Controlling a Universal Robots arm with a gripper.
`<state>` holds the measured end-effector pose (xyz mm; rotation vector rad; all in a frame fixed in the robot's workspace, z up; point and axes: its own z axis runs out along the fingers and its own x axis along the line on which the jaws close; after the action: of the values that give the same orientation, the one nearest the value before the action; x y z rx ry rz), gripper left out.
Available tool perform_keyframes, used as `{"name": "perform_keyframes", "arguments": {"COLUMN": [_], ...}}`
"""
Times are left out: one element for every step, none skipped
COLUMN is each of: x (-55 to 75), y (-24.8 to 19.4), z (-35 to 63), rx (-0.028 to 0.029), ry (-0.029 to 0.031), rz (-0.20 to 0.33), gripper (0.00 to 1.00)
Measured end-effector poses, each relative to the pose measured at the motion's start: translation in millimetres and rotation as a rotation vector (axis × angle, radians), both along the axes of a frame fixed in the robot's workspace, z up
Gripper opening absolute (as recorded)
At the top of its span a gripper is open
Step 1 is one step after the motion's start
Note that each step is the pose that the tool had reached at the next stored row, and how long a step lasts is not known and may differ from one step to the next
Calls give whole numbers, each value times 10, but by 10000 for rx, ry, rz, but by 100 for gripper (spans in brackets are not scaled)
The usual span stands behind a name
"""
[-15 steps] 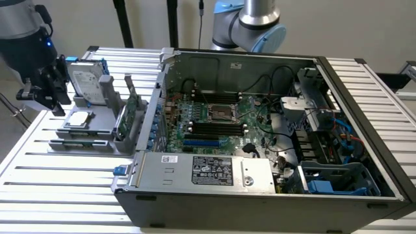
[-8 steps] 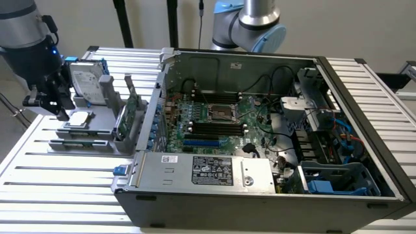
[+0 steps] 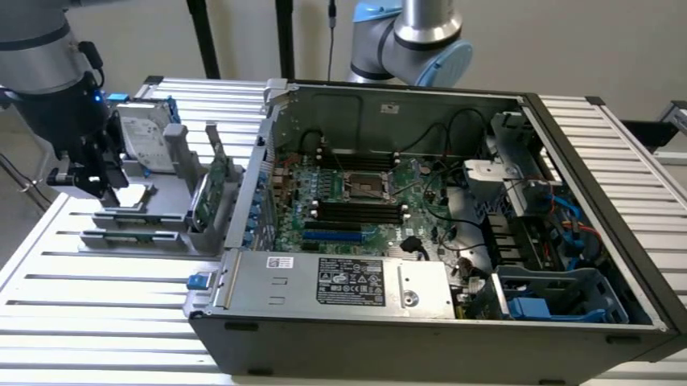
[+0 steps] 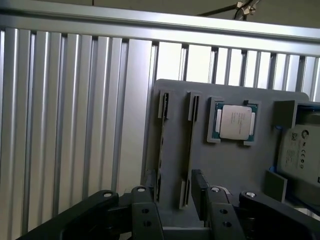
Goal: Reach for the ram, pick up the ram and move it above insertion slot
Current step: 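Pick up the ram and move it above insertion slot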
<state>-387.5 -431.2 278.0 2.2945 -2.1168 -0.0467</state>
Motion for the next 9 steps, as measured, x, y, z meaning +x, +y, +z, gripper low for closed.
{"name": "perform_keyframes", "arguments": {"x": [0,0,0,0,0,0,0,0,1], "y": [-1,-3,-6,-8,-11,-14,-16,-19,-21], "z": [-18,-36,-55,-72,-91,-110,-127,-145,-163], "rx": [0,1,1,0,0,1,1,1,1], "ry": [0,-1,-1,-1,0,-1,-1,-1,-1], "rz": [0,0,0,0,1,0,0,0,0], "gripper": [42,42,42,42,42,42,42,42,42]}}
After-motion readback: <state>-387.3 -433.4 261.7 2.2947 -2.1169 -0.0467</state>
